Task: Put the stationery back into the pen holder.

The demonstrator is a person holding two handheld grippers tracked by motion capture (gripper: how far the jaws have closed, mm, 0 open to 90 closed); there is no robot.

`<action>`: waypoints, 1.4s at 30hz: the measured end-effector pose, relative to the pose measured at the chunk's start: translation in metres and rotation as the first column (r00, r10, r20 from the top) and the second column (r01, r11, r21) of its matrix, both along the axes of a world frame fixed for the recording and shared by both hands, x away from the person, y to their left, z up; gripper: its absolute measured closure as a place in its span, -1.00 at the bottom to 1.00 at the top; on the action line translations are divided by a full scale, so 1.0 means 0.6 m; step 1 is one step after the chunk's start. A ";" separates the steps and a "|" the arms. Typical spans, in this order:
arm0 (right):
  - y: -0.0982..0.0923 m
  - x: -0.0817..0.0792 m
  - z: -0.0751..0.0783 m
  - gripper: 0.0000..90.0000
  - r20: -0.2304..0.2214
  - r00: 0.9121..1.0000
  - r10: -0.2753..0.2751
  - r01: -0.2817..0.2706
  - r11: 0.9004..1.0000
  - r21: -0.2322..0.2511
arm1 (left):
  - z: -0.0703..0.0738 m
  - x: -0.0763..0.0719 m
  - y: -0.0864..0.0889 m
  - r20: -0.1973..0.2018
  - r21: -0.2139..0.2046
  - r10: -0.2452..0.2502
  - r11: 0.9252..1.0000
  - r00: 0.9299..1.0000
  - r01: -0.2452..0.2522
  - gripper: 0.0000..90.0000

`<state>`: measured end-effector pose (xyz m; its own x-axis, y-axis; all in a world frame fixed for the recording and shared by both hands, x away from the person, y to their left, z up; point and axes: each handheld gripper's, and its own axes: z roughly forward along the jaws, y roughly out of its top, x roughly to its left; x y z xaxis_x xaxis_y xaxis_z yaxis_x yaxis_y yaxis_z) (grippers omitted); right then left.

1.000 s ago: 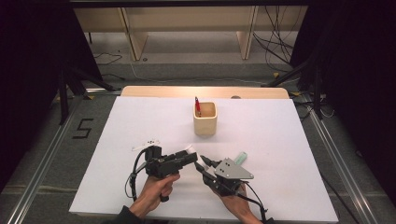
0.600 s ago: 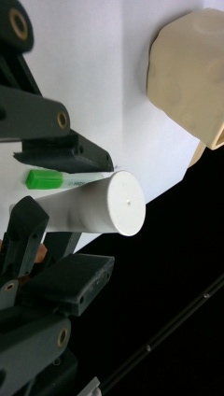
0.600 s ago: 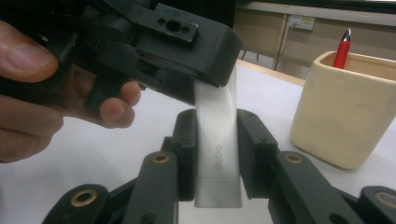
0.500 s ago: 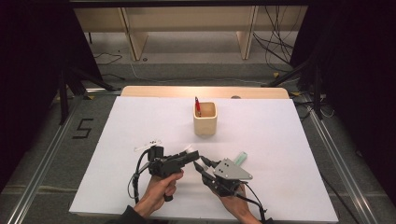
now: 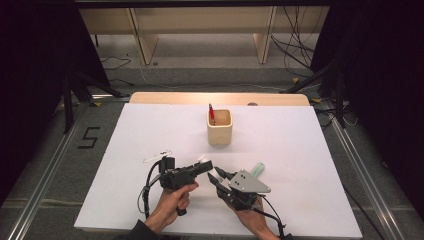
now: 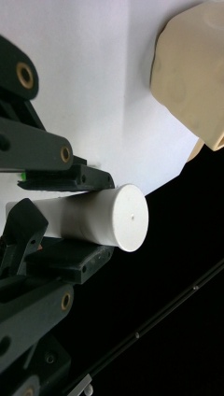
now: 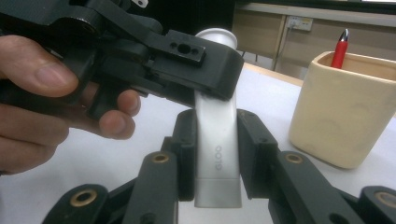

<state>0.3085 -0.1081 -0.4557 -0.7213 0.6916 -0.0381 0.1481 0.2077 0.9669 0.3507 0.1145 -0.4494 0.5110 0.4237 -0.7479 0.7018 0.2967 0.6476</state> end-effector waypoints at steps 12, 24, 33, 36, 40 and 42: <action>-0.018 -0.002 0.010 -0.16 -0.075 0.996 0.042 -0.042 0.999 0.010 | 0.006 0.002 0.013 0.028 0.008 0.008 1.000 1.000 -0.009 0.48; -0.060 0.003 0.015 -0.29 -0.148 0.989 0.000 -0.002 1.000 -0.011 | 0.024 0.000 0.014 0.177 0.214 0.023 0.975 0.984 -0.061 0.48; -0.087 0.004 0.011 -0.33 -0.189 0.981 -0.041 0.033 0.998 -0.045 | 0.040 0.002 0.011 0.267 0.340 0.004 0.935 0.964 -0.098 0.48; -0.095 0.003 0.010 -0.34 -0.200 0.979 -0.049 0.040 0.998 -0.048 | 0.043 0.007 0.010 0.284 0.365 -0.002 0.925 0.959 -0.106 0.48; -0.105 0.000 0.007 -0.34 -0.212 0.975 -0.066 0.055 0.997 -0.057 | 0.049 0.017 0.009 0.294 0.375 0.006 0.919 0.956 -0.121 0.48; -0.111 -0.001 0.006 -0.34 -0.214 0.974 -0.072 0.060 0.996 -0.060 | 0.053 0.024 0.009 0.300 0.386 0.005 0.914 0.954 -0.126 0.48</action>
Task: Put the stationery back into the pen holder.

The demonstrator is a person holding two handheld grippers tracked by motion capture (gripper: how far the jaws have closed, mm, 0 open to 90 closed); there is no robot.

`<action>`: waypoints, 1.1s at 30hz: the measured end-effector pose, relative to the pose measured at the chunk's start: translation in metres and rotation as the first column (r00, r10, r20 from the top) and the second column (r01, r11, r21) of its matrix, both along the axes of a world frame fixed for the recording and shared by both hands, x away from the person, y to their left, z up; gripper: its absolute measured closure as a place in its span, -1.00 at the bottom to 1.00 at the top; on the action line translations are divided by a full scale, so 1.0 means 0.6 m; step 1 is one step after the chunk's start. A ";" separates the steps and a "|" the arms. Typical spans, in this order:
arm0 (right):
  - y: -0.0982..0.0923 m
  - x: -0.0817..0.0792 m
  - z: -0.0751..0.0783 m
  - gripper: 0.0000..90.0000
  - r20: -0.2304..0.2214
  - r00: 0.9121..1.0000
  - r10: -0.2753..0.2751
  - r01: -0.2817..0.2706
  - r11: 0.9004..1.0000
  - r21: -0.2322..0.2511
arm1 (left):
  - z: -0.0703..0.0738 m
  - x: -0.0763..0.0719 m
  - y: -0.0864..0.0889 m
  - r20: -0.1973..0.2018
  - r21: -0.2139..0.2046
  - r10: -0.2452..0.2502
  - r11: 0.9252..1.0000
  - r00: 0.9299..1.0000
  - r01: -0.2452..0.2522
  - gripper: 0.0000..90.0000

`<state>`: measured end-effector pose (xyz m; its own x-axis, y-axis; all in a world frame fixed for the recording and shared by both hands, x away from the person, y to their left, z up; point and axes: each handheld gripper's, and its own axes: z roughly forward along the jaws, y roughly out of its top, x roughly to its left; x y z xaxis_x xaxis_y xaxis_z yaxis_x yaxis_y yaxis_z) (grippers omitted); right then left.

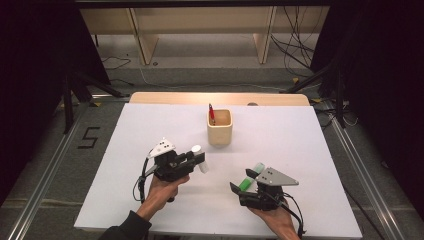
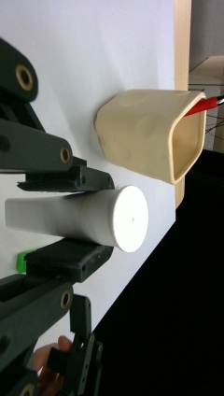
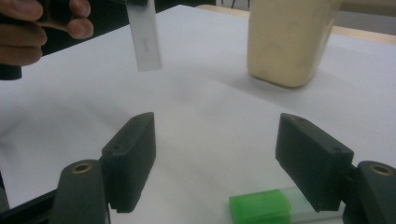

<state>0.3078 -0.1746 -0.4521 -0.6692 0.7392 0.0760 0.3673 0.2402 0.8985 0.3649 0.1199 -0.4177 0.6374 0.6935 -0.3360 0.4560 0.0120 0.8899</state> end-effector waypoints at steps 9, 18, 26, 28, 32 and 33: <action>-0.018 -0.007 -0.001 -0.38 -0.013 1.000 -0.018 0.018 1.000 0.006 | 0.024 0.030 -0.002 0.022 0.012 0.020 1.000 1.000 -0.020 0.48; -0.017 -0.011 -0.007 -0.47 -0.039 0.999 -0.004 0.003 1.000 -0.006 | 0.050 0.060 -0.014 0.048 0.030 0.036 0.999 0.998 -0.038 0.48; -0.017 -0.013 -0.009 -0.48 -0.050 0.999 0.004 -0.004 1.000 -0.005 | 0.067 0.082 -0.026 0.045 0.026 0.043 0.999 0.998 -0.044 0.48; -0.017 -0.013 -0.009 -0.48 -0.049 0.999 0.006 -0.006 1.000 -0.006 | 0.072 0.087 -0.030 0.046 0.025 0.050 0.998 0.998 -0.051 0.48; -0.017 -0.013 -0.009 -0.48 -0.051 0.999 0.006 -0.006 1.000 -0.005 | 0.083 0.098 -0.034 0.057 0.018 0.056 0.998 0.997 -0.057 0.48; -0.017 -0.013 -0.009 -0.48 -0.052 0.999 0.005 -0.005 1.000 -0.006 | 0.085 0.100 -0.036 0.060 0.012 0.058 0.998 0.997 -0.059 0.48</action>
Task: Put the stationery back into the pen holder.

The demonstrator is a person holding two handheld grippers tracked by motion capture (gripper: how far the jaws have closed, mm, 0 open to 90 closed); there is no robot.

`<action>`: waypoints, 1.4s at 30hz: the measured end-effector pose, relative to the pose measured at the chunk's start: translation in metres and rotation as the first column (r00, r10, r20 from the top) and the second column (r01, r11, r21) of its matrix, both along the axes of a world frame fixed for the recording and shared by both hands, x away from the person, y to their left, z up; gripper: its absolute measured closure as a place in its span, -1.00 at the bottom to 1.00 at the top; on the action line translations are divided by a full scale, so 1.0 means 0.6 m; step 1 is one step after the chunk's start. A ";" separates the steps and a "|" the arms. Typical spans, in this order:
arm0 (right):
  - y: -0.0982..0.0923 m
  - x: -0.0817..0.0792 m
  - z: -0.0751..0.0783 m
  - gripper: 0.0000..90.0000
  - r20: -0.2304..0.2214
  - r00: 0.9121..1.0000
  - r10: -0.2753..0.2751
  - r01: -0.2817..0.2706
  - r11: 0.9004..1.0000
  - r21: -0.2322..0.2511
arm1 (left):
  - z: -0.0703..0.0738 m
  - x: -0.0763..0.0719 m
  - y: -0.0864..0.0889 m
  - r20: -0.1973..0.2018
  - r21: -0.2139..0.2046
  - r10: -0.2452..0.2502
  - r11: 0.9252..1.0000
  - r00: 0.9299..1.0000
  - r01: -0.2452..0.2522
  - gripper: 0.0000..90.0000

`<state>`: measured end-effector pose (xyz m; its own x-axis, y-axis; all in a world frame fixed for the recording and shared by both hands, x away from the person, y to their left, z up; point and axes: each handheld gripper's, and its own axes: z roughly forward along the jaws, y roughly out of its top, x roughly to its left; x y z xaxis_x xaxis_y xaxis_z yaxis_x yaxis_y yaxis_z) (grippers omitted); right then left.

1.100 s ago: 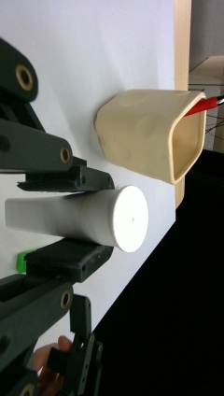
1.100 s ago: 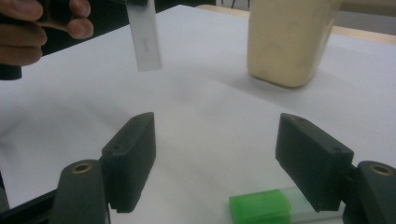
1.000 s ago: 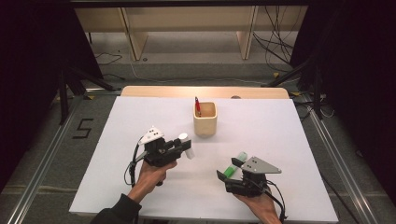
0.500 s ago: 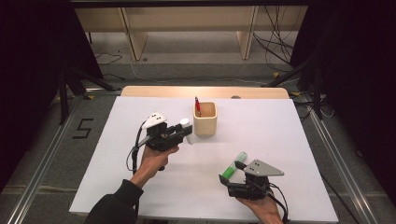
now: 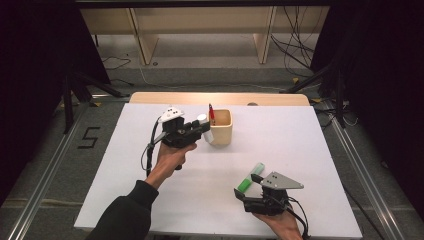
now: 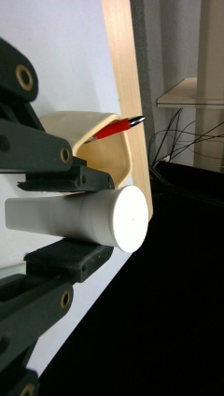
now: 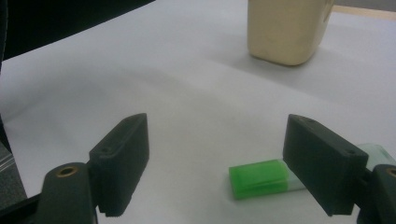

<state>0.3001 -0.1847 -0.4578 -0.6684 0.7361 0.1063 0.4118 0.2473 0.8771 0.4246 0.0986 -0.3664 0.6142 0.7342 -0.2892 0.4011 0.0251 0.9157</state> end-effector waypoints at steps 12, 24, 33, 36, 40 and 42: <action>0.004 0.000 -0.002 -0.48 -0.008 1.000 0.011 -0.011 1.000 -0.004 | 0.013 0.037 -0.017 0.010 0.012 0.032 0.999 0.999 -0.032 0.48; 0.006 -0.001 -0.003 -0.48 -0.008 1.000 0.016 -0.017 1.000 -0.010 | 0.020 0.071 -0.034 0.022 0.063 0.068 0.996 0.997 -0.070 0.48; 0.009 -0.001 -0.004 -0.47 -0.012 1.000 0.024 -0.024 1.000 -0.013 | 0.010 0.097 -0.049 0.010 0.086 0.095 0.992 0.995 -0.096 0.48; 0.011 -0.001 -0.005 -0.47 -0.010 1.000 0.024 -0.024 1.000 -0.010 | 0.005 0.105 -0.053 -0.001 0.086 0.101 0.991 0.995 -0.100 0.48; 0.012 -0.002 -0.005 -0.48 -0.014 0.999 0.031 -0.031 0.999 -0.014 | -0.003 0.113 -0.063 -0.003 0.105 0.109 0.989 0.994 -0.108 0.48; 0.012 -0.001 -0.005 -0.48 -0.015 0.999 0.031 -0.032 0.999 -0.012 | -0.005 0.116 -0.067 -0.003 0.111 0.112 0.988 0.994 -0.111 0.48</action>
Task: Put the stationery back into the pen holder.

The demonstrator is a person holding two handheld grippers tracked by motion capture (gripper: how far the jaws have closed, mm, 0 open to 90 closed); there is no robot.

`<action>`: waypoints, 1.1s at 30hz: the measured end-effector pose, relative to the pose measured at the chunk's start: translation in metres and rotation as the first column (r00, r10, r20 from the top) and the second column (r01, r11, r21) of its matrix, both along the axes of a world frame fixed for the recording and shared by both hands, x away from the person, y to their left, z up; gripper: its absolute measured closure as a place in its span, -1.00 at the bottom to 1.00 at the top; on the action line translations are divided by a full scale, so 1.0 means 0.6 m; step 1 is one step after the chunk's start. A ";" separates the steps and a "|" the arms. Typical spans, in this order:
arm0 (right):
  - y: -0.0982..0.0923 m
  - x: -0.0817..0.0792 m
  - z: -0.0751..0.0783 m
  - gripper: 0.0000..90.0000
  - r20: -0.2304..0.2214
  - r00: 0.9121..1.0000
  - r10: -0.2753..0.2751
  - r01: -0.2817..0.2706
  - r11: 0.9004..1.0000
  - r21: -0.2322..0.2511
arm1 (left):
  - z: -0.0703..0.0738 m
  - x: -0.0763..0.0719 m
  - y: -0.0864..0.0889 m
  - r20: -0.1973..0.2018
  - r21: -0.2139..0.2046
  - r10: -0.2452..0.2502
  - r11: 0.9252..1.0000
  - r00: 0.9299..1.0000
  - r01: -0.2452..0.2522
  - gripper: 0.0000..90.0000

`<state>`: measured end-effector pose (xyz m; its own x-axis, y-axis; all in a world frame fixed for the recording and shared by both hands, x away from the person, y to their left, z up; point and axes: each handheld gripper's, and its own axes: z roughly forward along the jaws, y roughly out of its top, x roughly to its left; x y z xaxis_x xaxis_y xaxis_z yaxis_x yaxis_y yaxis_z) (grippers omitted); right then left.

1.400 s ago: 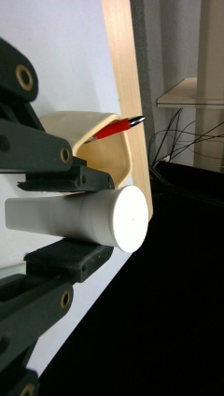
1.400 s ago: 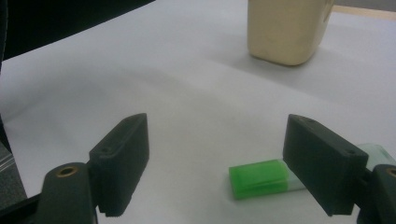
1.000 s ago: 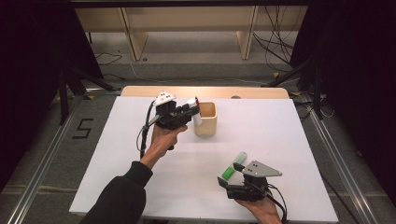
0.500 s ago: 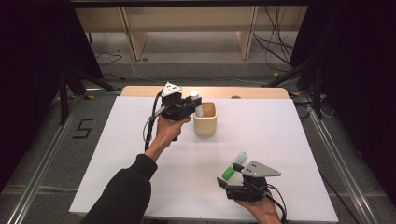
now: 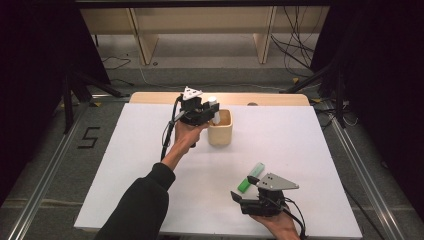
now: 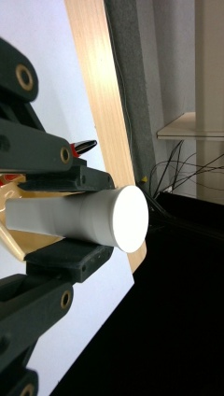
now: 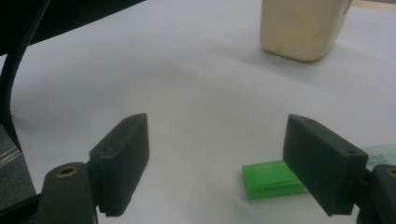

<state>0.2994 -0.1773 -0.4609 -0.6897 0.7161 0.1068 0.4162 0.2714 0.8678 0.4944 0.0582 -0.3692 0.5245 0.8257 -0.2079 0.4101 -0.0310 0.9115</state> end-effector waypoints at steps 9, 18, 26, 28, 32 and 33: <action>0.002 -0.001 -0.001 -0.47 -0.001 1.000 0.005 -0.005 1.000 -0.001 | -0.006 0.013 -0.006 -0.008 0.003 0.013 1.000 1.000 -0.013 0.48; 0.003 -0.001 -0.002 -0.47 -0.001 1.000 0.011 -0.011 1.000 -0.003 | -0.012 0.017 -0.014 -0.007 0.010 0.016 1.000 1.000 -0.016 0.48; 0.004 -0.001 -0.002 -0.47 0.000 1.000 0.015 -0.015 1.000 -0.004 | -0.023 0.024 -0.021 -0.037 0.022 0.023 1.000 0.999 -0.023 0.48; 0.003 -0.001 -0.002 -0.47 -0.003 1.000 0.014 -0.014 1.000 -0.003 | -0.024 0.024 -0.023 -0.049 0.025 0.019 1.000 0.999 -0.018 0.47; 0.004 -0.002 -0.001 -0.47 -0.004 1.000 0.014 -0.014 1.000 -0.004 | -0.029 0.027 -0.022 -0.068 0.039 0.025 0.999 0.997 -0.023 0.45; 0.004 -0.002 -0.001 -0.47 -0.002 1.000 0.015 -0.015 1.000 -0.005 | -0.028 0.028 -0.018 -0.076 0.033 0.016 0.999 0.997 -0.013 0.40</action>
<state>0.2981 -0.1747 -0.4616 -0.7003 0.7061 0.1048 0.4139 0.2820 0.8655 0.5113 0.0473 -0.3862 0.4962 0.8400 -0.2195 0.4788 -0.0539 0.8763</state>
